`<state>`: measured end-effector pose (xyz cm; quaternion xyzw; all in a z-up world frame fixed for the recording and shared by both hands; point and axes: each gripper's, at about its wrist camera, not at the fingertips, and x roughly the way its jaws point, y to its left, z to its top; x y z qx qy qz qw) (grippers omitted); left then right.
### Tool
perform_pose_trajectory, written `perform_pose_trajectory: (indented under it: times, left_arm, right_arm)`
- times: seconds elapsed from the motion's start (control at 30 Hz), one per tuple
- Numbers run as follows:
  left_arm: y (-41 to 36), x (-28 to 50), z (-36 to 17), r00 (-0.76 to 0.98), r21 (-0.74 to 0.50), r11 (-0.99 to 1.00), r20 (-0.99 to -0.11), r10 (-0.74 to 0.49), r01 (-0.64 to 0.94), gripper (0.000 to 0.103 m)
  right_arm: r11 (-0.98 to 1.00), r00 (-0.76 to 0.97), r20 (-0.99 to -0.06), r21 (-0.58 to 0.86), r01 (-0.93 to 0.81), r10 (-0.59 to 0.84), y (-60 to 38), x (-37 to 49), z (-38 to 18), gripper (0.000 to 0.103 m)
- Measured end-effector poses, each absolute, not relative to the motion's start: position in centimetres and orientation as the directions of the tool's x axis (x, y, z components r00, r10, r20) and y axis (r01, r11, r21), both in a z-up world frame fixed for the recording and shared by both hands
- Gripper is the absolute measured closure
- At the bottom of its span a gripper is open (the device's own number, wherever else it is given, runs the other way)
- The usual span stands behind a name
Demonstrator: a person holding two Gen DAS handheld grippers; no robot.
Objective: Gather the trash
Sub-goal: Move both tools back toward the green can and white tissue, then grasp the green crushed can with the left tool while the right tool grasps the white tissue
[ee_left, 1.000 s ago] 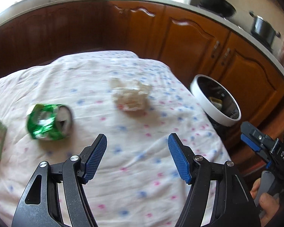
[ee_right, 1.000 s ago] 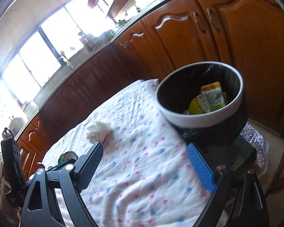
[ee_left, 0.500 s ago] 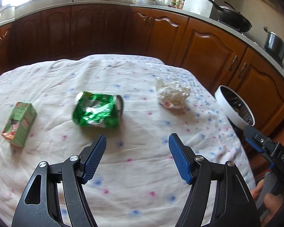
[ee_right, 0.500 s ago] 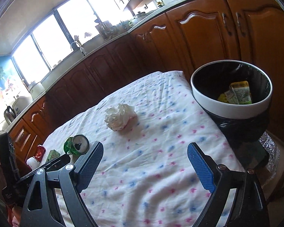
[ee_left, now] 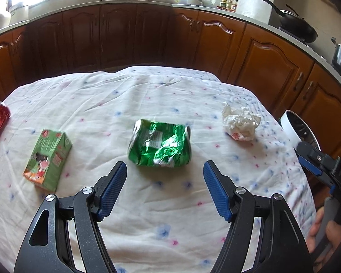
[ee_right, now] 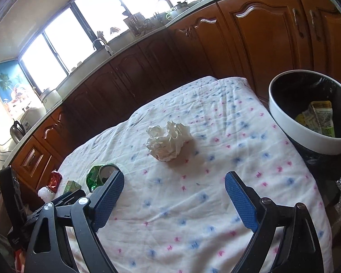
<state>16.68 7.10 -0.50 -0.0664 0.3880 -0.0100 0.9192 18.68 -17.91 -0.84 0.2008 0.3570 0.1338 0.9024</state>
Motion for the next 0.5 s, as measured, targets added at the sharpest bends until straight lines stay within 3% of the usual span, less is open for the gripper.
perform_pose_trajectory:
  times: [0.5]
  left_arm:
    - [5.0, 21.2, -0.8, 0.671, -0.079, 0.996, -0.736, -0.093, 0.051, 0.033]
  right_arm:
    - [0.859, 0.650, -0.626, 0.506, -0.080, 0.430, -17.0, 25.0, -2.3, 0.012]
